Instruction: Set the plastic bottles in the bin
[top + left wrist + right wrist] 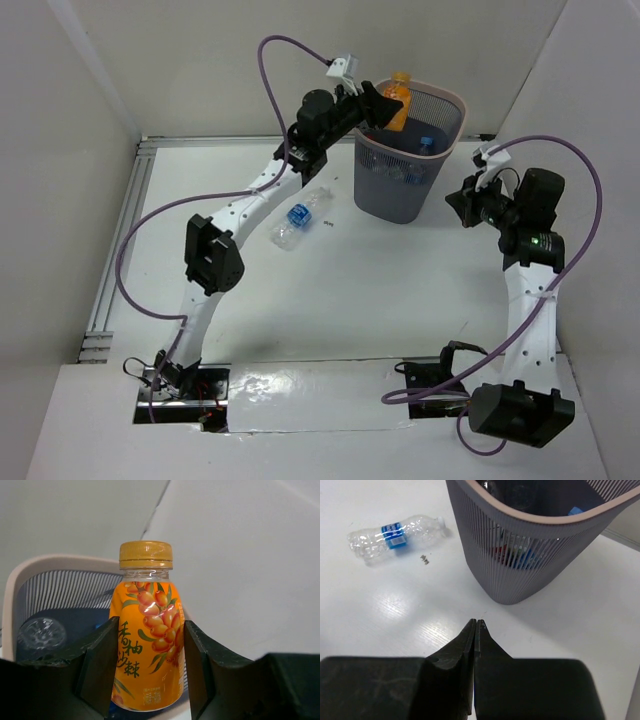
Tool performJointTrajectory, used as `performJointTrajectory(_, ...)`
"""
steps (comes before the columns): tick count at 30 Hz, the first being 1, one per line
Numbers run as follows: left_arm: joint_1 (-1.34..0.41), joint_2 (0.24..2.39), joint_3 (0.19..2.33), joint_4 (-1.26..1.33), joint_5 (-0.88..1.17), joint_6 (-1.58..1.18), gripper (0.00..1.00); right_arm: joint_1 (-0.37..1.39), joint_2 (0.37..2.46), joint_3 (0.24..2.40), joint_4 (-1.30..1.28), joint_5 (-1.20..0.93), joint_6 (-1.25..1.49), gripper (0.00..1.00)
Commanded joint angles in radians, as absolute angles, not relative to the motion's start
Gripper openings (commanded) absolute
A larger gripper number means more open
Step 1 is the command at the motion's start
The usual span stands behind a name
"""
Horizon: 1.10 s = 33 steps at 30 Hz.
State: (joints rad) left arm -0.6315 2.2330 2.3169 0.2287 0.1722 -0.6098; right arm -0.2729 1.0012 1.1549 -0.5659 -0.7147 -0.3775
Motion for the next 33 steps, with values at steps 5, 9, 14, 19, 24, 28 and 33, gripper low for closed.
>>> performJointTrajectory(5,-0.650,2.275,2.390,0.292,0.067,-0.568,0.42,-0.278,0.959,1.103,-0.601,-0.739,-0.419,0.26)
performJointTrajectory(9,-0.650,2.266,2.368,0.282,0.067,-0.558,0.92,-0.278,0.968,1.103,-0.611,-0.828,-0.501,0.62)
performJointTrajectory(14,-0.660,2.266,2.502,0.218,0.109,-0.506,1.00,-0.278,0.979,1.092,-0.652,-0.992,-0.762,0.77)
performJointTrajectory(19,-0.660,2.035,2.324,0.204,0.130,-0.428,1.00,-0.102,1.052,1.115,-0.661,-0.982,-1.038,0.80)
performJointTrajectory(24,-0.660,1.651,1.865,0.192,0.034,-0.358,1.00,0.219,1.215,1.209,-0.643,-0.720,-1.153,0.85)
performJointTrajectory(28,-0.647,1.308,1.384,0.126,-0.171,-0.325,1.00,0.478,1.313,1.229,-0.548,-0.553,-1.199,0.94)
performJointTrajectory(33,-0.588,0.967,1.088,-0.172,-0.383,-0.448,1.00,0.565,1.501,1.248,-0.433,-0.468,-1.233,0.99)
